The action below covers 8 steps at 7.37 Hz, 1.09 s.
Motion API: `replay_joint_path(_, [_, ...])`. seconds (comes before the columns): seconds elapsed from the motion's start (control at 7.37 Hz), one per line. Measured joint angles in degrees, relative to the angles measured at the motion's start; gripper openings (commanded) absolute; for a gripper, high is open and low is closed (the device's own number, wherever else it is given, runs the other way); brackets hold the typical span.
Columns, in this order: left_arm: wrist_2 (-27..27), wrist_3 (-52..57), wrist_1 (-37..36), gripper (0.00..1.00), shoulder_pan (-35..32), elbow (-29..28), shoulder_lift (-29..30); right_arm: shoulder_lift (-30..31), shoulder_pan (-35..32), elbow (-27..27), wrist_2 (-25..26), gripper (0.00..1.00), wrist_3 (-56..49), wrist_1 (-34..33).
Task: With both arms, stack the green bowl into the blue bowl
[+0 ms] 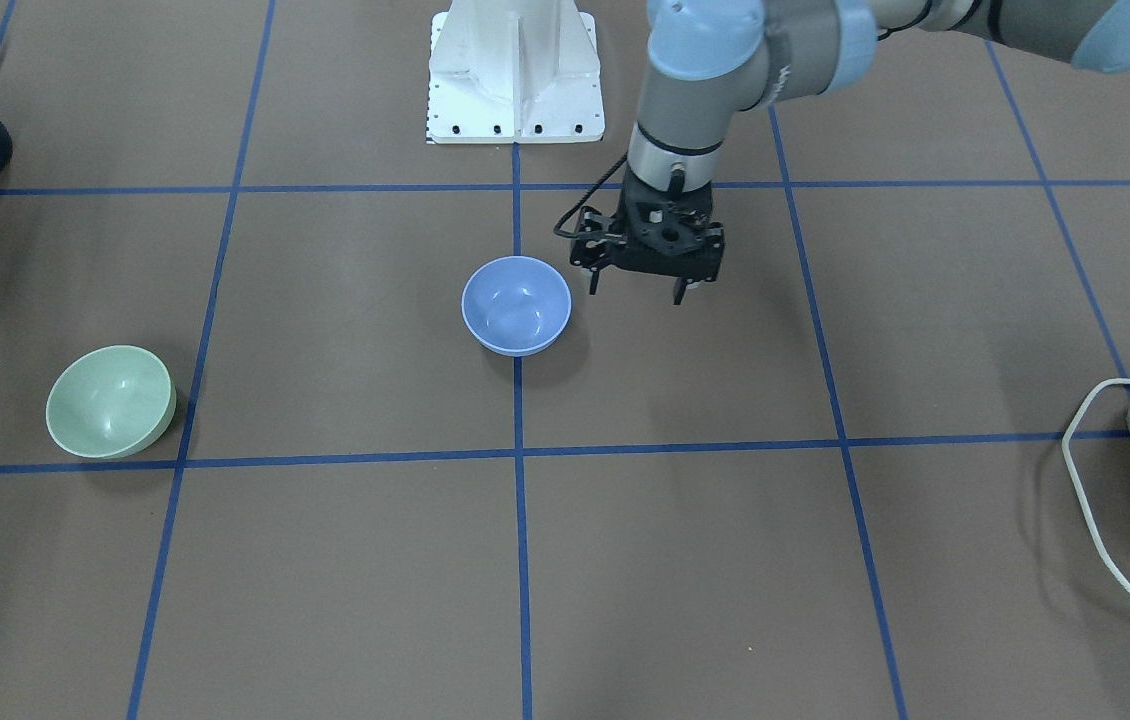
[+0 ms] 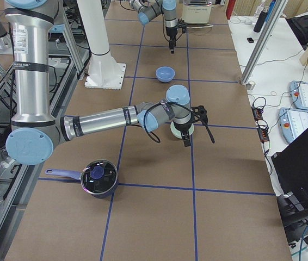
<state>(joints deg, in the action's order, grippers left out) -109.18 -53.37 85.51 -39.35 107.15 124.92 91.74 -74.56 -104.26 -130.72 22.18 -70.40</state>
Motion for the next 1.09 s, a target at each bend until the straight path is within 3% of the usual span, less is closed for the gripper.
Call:
replay_joint_path(0.27, [-7.38,15.79,-2.51,0.98,-11.02,3.84,-6.9,0.44,1.96,-0.12,0.26,0.99,2.06,0.02])
replay_joint_path(0.68, [-18.57,37.67,-2.81,0.98,-31.34,2.84,-18.14,1.26,5.51,0.27,0.52,0.93,3.06,-0.16])
replay_joint_path(1.09, [-20.63,46.67,-2.02,0.98,-46.94,-2.36,-27.39,-2.9,10.18,4.99,2.63,0.89,4.21,-0.11])
